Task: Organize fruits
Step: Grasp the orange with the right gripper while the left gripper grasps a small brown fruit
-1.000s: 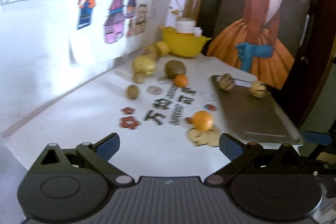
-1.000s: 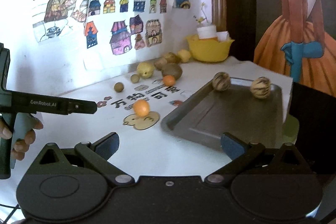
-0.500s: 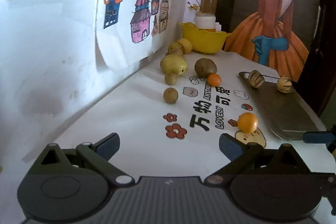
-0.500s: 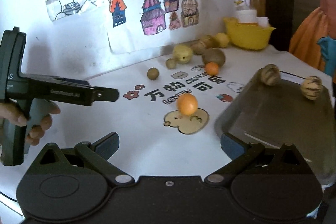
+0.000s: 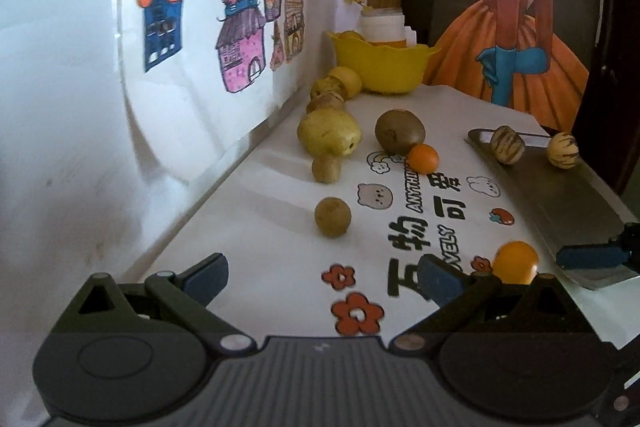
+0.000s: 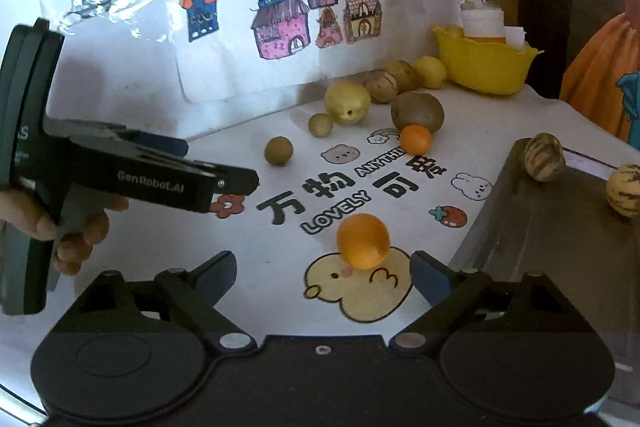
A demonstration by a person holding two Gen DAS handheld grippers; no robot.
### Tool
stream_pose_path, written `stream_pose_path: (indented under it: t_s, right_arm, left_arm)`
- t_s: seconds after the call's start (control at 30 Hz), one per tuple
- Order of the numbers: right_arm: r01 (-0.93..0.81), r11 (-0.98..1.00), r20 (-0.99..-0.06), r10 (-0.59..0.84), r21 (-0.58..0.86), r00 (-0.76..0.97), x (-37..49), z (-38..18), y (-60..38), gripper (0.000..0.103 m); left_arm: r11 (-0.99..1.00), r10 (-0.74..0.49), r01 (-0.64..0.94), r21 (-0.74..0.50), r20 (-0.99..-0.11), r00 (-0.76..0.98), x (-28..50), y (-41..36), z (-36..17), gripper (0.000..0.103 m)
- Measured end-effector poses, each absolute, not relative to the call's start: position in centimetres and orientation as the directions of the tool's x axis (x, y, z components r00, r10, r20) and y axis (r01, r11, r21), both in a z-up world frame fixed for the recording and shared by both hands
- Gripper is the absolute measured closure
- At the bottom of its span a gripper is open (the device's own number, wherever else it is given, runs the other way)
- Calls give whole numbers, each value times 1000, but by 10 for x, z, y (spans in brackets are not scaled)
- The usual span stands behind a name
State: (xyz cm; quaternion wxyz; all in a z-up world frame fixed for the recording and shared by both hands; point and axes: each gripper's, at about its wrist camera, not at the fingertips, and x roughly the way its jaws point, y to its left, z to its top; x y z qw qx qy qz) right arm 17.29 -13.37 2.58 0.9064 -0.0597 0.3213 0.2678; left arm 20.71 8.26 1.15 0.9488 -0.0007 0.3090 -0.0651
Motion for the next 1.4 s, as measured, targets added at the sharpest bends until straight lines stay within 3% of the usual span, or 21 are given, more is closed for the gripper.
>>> stream_pose_path:
  t_s: [0.17,0.4,0.63,0.83,1.27,1.4]
  right_arm:
    - [-522,850,-630,445,73,636,185,21,-133,17]
    - [-501,859,-642,444,107,625,197,17,-134,34]
    - [-493,864,-639,438,105,633,202,17,-134,45]
    - [-498,863,-634,431,82,642,201,17,-130,55]
    - [-500,862,-629,436,84,644,200,16,-130,57]
    - [-502,861,-624,440,87,646,200,16,-132,60]
  left_arm:
    - [987,-140,156,-24,-591,794,224,78,9,1]
    - [982,-164,187,-25,-607,778,243,71,4,1]
    - [983,-165,177,-43,-616,770,260,71,1,4]
    - [982,-178,179,-62,-624,761,268,71,-1,15]
    - [977,-205,194,-85,-614,762,269,66,1,46]
    - [972,-230,212,-102,-610,759,266,64,2,60]
